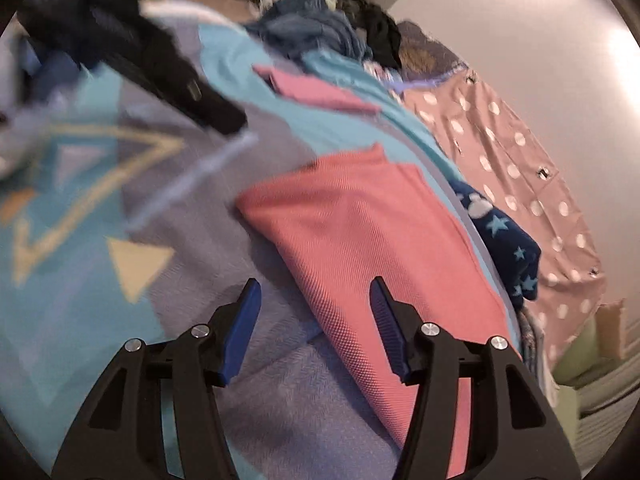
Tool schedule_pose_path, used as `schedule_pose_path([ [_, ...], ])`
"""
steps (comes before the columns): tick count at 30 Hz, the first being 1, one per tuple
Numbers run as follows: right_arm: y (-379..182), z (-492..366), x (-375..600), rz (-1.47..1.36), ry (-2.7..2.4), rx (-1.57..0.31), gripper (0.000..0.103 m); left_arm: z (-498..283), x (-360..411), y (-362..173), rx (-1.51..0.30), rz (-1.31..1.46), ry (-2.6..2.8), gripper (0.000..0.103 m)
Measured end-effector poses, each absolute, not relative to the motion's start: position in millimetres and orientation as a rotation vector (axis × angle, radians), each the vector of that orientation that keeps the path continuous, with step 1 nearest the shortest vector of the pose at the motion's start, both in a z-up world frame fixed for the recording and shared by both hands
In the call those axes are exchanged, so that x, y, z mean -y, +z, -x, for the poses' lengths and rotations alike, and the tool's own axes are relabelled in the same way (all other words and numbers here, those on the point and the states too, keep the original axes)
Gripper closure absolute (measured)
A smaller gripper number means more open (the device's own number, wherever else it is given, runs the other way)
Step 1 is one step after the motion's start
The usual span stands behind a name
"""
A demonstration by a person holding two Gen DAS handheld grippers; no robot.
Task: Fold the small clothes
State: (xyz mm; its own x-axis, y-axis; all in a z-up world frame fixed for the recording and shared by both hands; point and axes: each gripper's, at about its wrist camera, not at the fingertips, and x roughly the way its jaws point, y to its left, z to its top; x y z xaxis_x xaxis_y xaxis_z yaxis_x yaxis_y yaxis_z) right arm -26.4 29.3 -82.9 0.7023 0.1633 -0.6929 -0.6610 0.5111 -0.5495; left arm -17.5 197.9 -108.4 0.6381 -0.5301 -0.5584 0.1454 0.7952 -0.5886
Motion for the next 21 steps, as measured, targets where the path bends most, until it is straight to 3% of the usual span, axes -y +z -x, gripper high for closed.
schedule_pose_path([
  [10,-95.4,1.4,-70.3,0.927,0.415,-0.484,0.043,2.1,-207.3,-110.7,-0.797,0.546,-0.39,0.045],
  [13,-98.9,0.7,-74.1,0.925,0.435,-0.479,0.058,-18.4,-211.4,-109.0,-0.797,0.557,-0.413,0.043],
  [15,-103.0,6.1,-77.0,0.951,0.45,-0.458,0.075,-41.8,-213.9,-110.1,-0.802,0.608,-0.475,0.04],
  [21,-102.3,10.1,-76.9,0.96,0.425,-0.447,0.078,-137.4,-188.1,-127.0,-0.899,0.653,-0.625,0.036],
])
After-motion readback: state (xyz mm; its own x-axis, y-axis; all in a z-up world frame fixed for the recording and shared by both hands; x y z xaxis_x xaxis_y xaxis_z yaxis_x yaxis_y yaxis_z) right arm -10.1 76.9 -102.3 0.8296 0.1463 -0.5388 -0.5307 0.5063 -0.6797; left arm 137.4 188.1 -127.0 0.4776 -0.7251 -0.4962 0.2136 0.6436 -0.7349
